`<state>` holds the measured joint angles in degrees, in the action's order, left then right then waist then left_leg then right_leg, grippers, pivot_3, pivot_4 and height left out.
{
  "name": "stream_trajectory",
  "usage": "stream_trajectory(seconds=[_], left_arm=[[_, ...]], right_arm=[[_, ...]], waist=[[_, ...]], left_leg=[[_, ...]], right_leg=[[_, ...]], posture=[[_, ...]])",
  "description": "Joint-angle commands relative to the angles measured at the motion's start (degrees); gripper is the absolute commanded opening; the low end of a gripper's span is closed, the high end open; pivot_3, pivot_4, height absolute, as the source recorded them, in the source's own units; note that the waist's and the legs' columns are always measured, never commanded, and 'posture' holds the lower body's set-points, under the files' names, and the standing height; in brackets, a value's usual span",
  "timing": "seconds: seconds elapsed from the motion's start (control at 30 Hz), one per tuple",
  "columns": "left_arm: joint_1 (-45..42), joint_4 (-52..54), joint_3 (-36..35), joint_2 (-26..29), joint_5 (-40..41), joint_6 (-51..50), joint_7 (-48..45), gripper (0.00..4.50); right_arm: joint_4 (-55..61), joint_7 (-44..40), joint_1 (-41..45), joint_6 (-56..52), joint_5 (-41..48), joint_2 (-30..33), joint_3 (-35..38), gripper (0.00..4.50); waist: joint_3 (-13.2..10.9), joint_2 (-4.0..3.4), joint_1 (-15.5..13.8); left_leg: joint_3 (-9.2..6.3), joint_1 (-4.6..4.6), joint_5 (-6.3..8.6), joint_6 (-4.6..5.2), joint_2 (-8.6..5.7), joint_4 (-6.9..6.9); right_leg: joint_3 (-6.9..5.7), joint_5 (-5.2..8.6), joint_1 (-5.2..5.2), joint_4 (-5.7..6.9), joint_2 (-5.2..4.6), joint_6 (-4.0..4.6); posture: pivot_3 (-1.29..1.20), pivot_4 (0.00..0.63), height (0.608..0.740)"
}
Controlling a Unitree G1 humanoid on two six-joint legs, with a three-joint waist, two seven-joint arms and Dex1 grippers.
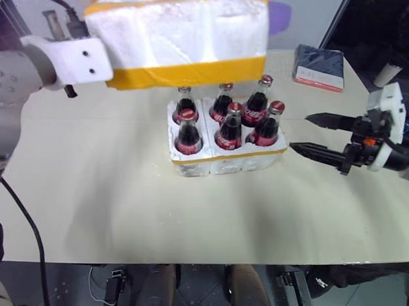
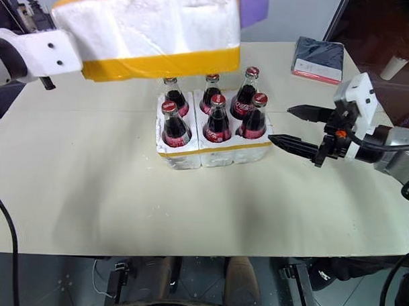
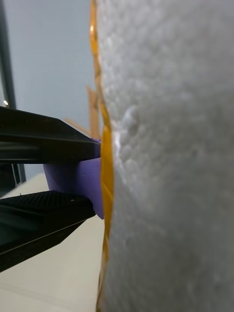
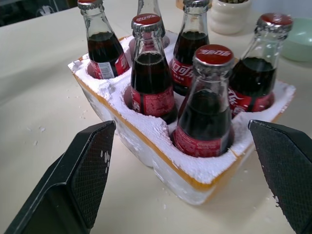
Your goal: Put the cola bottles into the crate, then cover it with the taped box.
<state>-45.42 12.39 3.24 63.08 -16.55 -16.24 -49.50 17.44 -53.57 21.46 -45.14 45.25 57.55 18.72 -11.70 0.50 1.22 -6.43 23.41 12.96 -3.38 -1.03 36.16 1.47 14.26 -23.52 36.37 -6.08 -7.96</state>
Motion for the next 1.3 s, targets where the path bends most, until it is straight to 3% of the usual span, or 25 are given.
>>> stream_trajectory(seconds=[0.03,0.4,0.63,0.67,0.87,0.9,1.3], left_arm=[[-1.0,7.3,0.9,-0.1,0.2,-4.8,-4.1,0.38],[-3.8,9.5,8.6,-5.6,-4.6,-3.6,-6.3,0.38],[-6.0,7.8,10.1,-5.6,-7.6,1.2,-8.1,0.38],[-6.3,7.4,10.0,-5.3,-8.0,2.1,-8.3,1.26],[-6.1,7.4,7.7,-5.0,-6.8,2.8,-9.9,4.26],[-5.5,8.1,7.1,-4.9,-6.3,2.2,-10.3,4.45],[-2.5,13.0,3.4,-4.1,-4.0,-3.0,-12.6,4.45]], right_arm=[[0.0,0.5,1.5,1.3,0.1,-0.7,1.1,4.5],[2.9,2.1,-2.9,1.8,-0.2,-2.4,3.1,4.5],[4.5,3.5,-6.7,1.6,0.7,-2.8,6.8,4.5],[4.8,3.7,-7.0,1.7,0.8,-3.0,7.0,4.5],[4.8,4.5,-7.3,2.2,0.8,-3.9,6.6,4.5],[4.5,4.5,-7.1,2.3,0.7,-4.0,6.4,4.5],[0.1,2.5,-2.6,3.6,-1.1,-3.3,2.9,4.5]], waist=[[0.0,0.0,0.0],[0.0,0.02,-0.2],[0.0,0.02,-0.4],[0.0,0.02,-0.4],[0.0,0.02,-0.2],[0.0,0.02,-0.2],[0.0,0.02,-0.2]], left_leg=[[0.0,0.0,0.0,0.0,0.0,0.0],[-0.03,-0.02,0.0,0.0,0.0,0.01],[-0.04,-0.01,0.0,0.0,0.0,0.07],[-0.04,-0.02,0.0,0.0,0.0,0.07],[-0.04,-0.02,0.0,0.0,0.0,0.06],[-0.04,-0.03,0.0,0.0,0.0,0.06],[-0.04,-0.04,0.0,0.0,0.0,0.07]], right_leg=[[0.0,0.0,0.0,0.0,0.0,0.0],[-0.01,0.0,0.06,-0.04,0.01,0.0],[-0.01,0.0,0.09,-0.05,0.01,0.0],[-0.01,0.0,0.1,-0.05,0.01,0.0],[0.0,0.0,0.1,-0.05,0.01,0.0],[0.0,0.0,0.1,-0.06,0.01,0.0],[-0.01,0.0,0.11,-0.05,0.01,0.0]], posture=[[0.0,0.15,0.739],[0.0,0.15,0.739],[0.0,0.15,0.739],[0.0,0.15,0.739],[0.0,0.15,0.739],[0.0,0.15,0.739],[0.0,0.15,0.739]])
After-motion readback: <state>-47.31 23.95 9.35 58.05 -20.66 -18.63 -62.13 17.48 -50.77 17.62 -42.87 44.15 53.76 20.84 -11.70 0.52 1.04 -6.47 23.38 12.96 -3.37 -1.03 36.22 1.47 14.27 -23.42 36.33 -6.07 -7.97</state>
